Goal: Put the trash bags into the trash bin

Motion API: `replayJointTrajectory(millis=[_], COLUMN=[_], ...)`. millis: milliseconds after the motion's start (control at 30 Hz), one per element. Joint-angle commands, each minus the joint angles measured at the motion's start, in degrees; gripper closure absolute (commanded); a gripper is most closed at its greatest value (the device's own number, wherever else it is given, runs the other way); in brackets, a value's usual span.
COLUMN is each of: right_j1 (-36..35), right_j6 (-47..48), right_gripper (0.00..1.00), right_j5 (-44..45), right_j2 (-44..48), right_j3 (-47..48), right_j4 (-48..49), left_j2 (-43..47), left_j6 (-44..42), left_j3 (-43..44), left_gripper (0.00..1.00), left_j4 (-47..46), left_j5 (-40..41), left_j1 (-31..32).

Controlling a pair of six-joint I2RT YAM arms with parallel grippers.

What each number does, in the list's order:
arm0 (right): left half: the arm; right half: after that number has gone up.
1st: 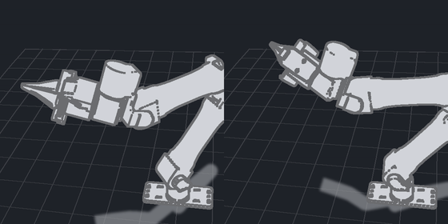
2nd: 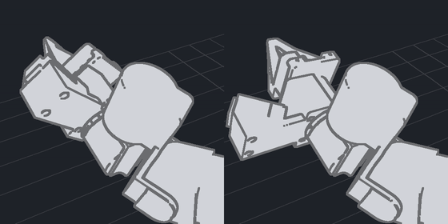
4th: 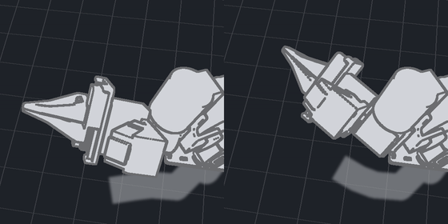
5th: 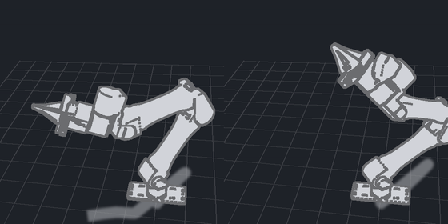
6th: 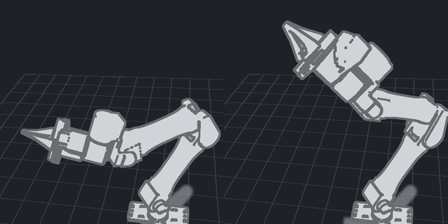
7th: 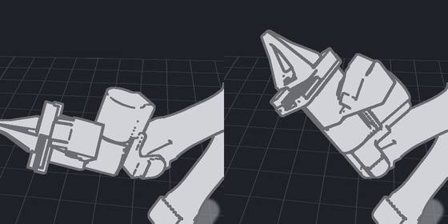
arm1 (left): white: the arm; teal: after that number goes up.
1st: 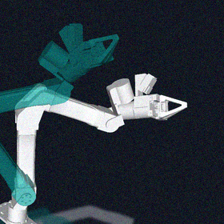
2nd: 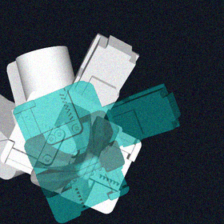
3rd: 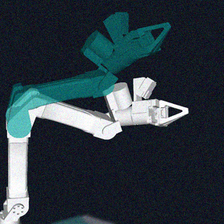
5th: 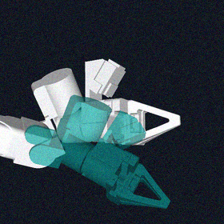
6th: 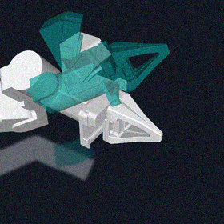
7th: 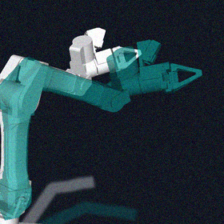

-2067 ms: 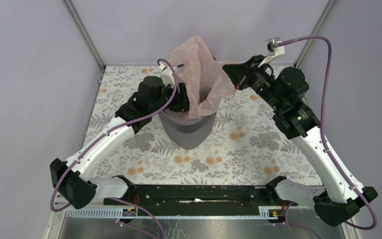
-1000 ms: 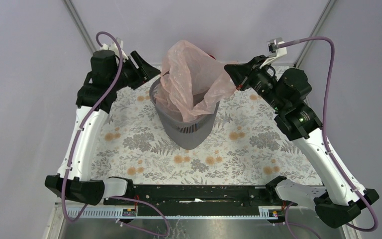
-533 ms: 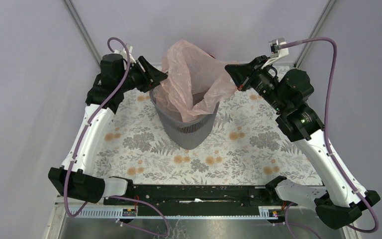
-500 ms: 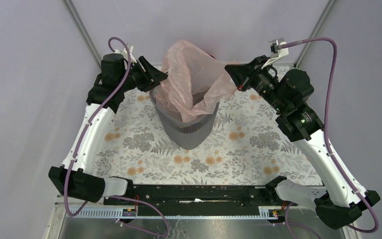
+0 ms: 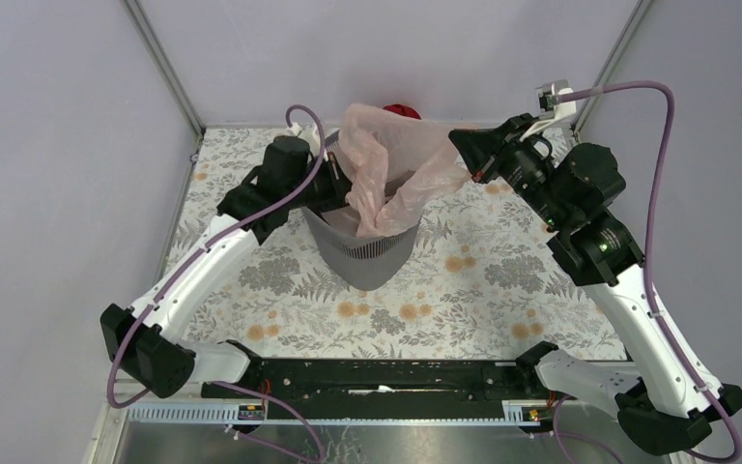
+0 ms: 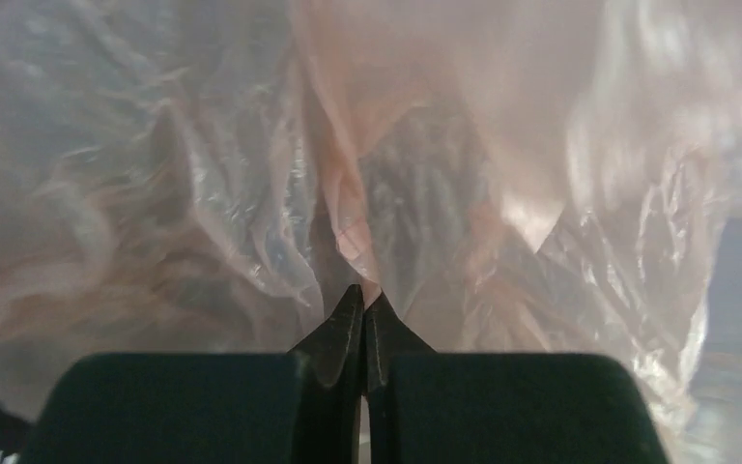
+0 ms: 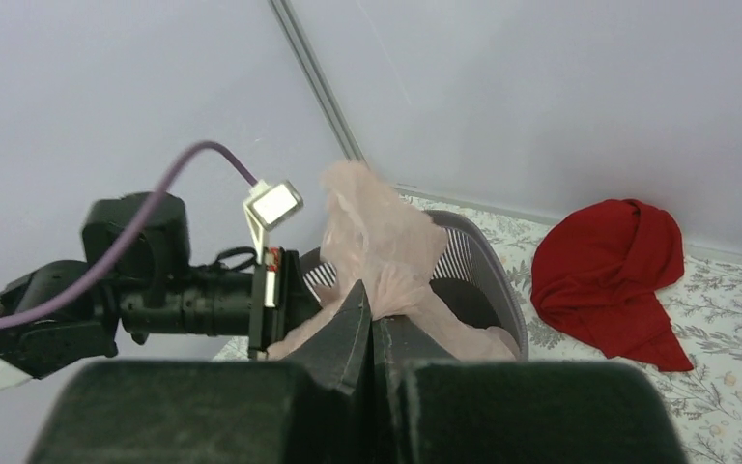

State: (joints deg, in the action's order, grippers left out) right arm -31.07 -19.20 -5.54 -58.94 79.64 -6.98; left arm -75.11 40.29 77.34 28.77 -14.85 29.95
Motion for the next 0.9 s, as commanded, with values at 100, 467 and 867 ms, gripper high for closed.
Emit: replayJointTrajectory(millis=[100,467,867], right_j1=[0.0,0.0,0.1], right_j6=[-1.0,-3.6,4.2], right_gripper=[1.0,1.0,0.96], right_j5=[-4.4,-10.9,3.9], right_j2=[-5.7,-13.7,-18.8], right_j3=[-2.2,1.8,16.6], right_j4=[3.0,-1.8,-21.7], left_j2=[8.4,10.7,8.0], left_j6=[-6.0,-13.9,-14.1], left_j3=[-1.6,10.5,11.2], left_gripper=[1.0,1.0,1.0], left_j4=[1.1,14.4,14.3], left_j5=[13.3,8.3,9.3], left_j1=[-0.6,-15.5,-20.5])
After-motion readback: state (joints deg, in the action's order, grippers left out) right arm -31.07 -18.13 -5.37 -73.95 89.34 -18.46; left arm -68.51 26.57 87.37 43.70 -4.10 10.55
